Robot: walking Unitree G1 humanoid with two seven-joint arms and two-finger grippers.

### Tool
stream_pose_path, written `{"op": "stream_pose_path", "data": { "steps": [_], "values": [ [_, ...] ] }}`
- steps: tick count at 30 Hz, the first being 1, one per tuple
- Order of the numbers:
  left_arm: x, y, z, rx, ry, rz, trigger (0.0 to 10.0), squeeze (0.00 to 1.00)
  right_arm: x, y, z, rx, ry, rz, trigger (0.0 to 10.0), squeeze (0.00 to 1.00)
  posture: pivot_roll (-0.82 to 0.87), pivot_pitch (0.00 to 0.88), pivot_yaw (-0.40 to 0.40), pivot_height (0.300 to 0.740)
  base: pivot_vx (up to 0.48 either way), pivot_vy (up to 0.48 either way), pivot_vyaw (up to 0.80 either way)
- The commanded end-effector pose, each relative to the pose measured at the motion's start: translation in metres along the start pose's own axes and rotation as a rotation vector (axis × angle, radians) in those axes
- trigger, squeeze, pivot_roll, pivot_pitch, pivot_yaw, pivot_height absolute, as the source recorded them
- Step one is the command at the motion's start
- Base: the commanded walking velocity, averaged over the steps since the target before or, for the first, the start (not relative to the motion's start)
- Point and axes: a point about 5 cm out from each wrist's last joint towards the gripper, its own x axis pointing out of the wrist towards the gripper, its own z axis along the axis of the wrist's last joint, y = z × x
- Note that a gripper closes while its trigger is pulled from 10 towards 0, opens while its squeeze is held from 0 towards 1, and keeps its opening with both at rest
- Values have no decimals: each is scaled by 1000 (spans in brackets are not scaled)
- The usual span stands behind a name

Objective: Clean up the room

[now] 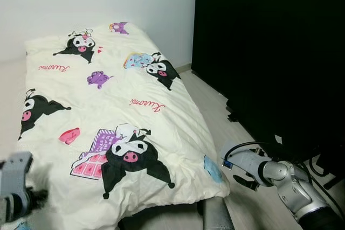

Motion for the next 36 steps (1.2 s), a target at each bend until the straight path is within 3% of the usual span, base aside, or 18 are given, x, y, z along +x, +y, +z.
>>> {"op": "stream_pose_path", "data": {
  "steps": [1, 5, 9, 10, 11, 12, 13, 17, 24, 25, 28, 36],
  "values": [
    [-6, 5, -8, -46, 28, -22, 10000, 0, 1, 3, -1, 1, -7, 6, 10000, 0, -150, 117, 68, 548, 0, 0, 0],
    [-7, 12, -27, -41, 79, 17, 10000, 0, 2, 2, -1, 1, -11, 4, 10000, 0, -145, 122, 69, 548, 0, 0, 0],
    [-6, 14, -30, -37, 84, 37, 10000, 0, 2, 2, -1, 1, -12, 4, 10000, 0, -145, 122, 69, 548, 0, 0, 0],
    [-1, 17, -32, -12, 65, 112, 10000, 0, 3, 3, 0, 1, -15, 6, 10000, 0, -143, 127, 68, 548, 0, 0, 0],
    [-1, 17, -32, -12, 65, 112, 10000, 0, 3, 3, 0, 1, -15, 6, 10000, 0, -143, 127, 68, 548, 0, 0, 0],
    [7, 18, -30, -11, 6, 227, 10000, 0, 3, 5, 1, 3, -25, 13, 10000, 0, -146, 130, 69, 548, 0, 0, 0],
    [7, 18, -30, -11, 6, 227, 10000, 0, 3, 5, 1, 3, -25, 13, 10000, 0, -146, 130, 69, 548, 0, 0, 0],
    [11, 15, -31, -8, -16, 275, 10000, 0, 4, 6, 2, 2, -31, 17, 10000, 0, -146, 133, 70, 548, 0, 0, 0],
    [34, 0, -55, -83, -32, 335, 10000, 0, 6, 11, 3, 2, -38, 31, 10000, 0, -153, 133, 65, 548, 0, 0, 0],
    [37, -2, -57, -107, -44, 326, 10000, 1000, 6, 11, 3, 1, -37, 30, 10000, 0, -155, 133, 64, 548, 0, 0, 0],
    [45, -8, -60, -148, -58, 315, 10000, 1000, 6, 9, 2, -1, -35, 27, 10000, 0, -158, 132, 60, 548, 0, 0, 0],
    [53, -15, -55, -154, -86, 298, 10000, 1000, 5, 7, 1, -3, -35, 18, 10000, 0, -166, 132, 59, 548, 0, 0, 0]
  ]
}}
